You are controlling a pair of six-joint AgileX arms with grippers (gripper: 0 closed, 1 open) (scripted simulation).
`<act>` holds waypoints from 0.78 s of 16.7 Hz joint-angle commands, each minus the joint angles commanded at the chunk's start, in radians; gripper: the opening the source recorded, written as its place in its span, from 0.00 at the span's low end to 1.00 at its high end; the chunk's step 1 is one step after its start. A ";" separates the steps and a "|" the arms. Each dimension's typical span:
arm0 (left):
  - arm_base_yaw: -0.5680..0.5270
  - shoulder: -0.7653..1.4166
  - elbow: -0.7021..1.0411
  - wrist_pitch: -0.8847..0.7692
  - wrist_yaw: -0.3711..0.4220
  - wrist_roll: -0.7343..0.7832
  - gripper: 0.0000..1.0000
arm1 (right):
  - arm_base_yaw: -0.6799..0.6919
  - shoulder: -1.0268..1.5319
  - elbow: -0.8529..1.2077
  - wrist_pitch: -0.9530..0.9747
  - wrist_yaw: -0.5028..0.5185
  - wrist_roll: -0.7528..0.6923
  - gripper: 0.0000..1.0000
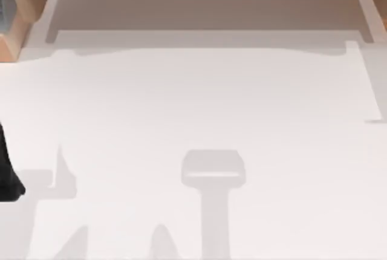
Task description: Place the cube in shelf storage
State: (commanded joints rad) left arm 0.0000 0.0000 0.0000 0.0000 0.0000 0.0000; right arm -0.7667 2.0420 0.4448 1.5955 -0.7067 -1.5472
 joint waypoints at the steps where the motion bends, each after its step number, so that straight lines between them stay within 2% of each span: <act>1: 0.000 0.000 0.000 0.000 0.000 0.000 1.00 | -0.016 -0.004 0.020 -0.028 0.014 0.005 1.00; 6: 0.000 0.000 0.000 0.000 0.000 0.000 1.00 | -0.116 -0.027 0.225 -0.323 0.130 0.065 1.00; 13: 0.000 0.000 0.000 0.000 0.000 0.000 1.00 | -0.123 -0.020 0.755 -1.043 0.316 0.255 1.00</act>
State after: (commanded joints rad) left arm 0.0000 0.0000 0.0000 0.0000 0.0000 0.0000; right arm -0.8898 2.0219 1.1994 0.5528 -0.3909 -1.2925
